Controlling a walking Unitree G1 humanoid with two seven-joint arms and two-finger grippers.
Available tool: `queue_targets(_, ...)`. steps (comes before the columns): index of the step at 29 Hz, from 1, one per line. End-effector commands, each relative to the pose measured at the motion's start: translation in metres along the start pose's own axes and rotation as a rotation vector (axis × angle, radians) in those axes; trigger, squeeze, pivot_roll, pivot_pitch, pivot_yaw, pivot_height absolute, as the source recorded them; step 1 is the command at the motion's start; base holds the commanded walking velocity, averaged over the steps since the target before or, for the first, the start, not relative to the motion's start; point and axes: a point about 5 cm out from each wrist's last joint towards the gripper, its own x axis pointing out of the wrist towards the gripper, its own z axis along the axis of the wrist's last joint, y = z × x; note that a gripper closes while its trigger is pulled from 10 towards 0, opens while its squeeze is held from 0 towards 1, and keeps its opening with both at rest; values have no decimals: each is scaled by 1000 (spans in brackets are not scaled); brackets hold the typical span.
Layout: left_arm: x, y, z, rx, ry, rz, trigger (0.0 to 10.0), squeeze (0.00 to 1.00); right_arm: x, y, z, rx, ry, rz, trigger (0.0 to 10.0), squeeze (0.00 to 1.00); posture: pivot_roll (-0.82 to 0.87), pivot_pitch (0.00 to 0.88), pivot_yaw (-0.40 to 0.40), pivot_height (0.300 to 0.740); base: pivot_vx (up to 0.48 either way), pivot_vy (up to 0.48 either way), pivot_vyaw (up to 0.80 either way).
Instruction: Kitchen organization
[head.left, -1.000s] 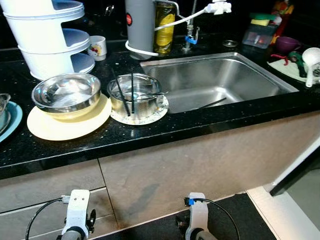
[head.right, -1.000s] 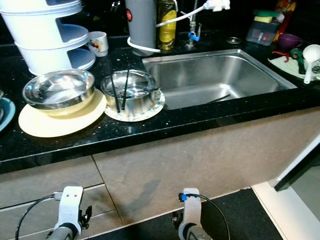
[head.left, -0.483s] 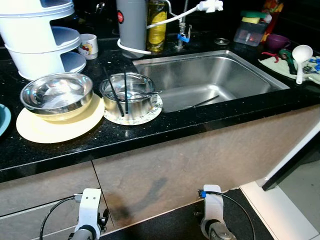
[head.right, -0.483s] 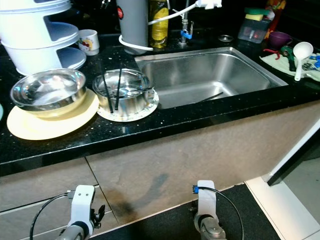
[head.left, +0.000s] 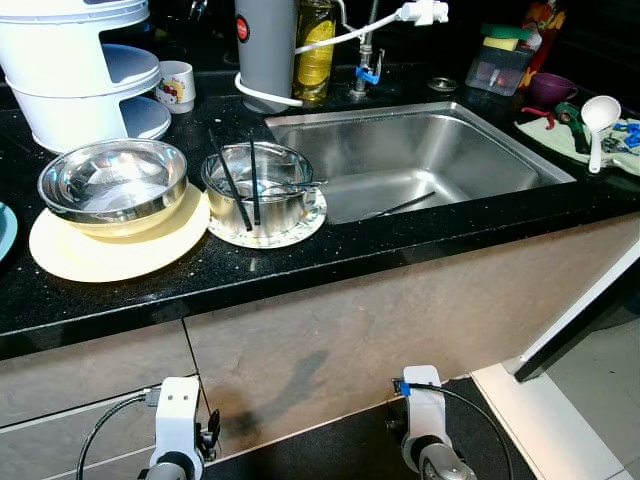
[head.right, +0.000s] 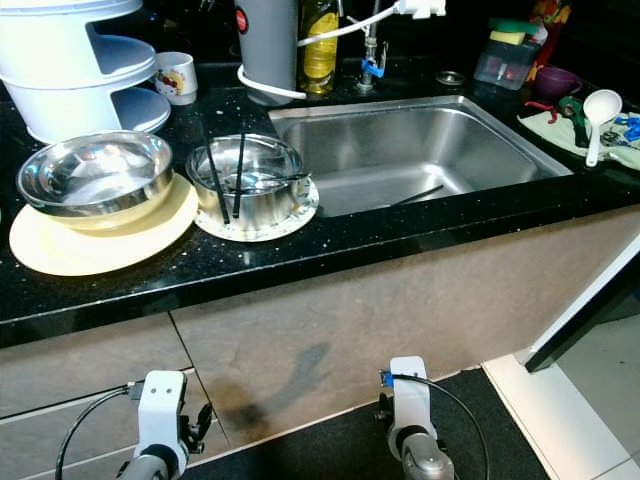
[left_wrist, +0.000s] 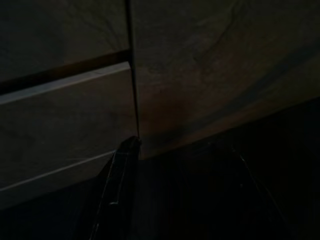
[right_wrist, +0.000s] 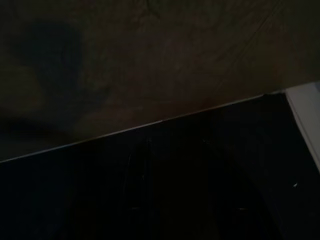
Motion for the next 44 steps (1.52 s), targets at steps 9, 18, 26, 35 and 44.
queue_targets(9,-5,-5,-9,12,52,21,10000,0,-7,-5,-19,-15,92,-48,10000,0,-88,170,-12,740,0,0,0)
queue_targets(18,-3,-10,-6,16,50,24,10000,0,-5,-3,-16,16,96,-3,10000,0,-85,154,-32,740,0,0,0)
queue_targets(26,-2,-14,-5,73,57,37,10000,0,-4,-3,-13,34,80,65,10000,0,-64,143,-70,740,0,0,0)
queue_targets(35,2,-16,3,69,43,39,10000,0,1,-14,4,138,12,20,10000,0,-74,182,-28,740,0,0,0)
queue_targets(44,4,-17,5,68,52,27,10000,0,4,-12,17,94,-41,33,10000,0,-87,201,-14,740,0,0,0)
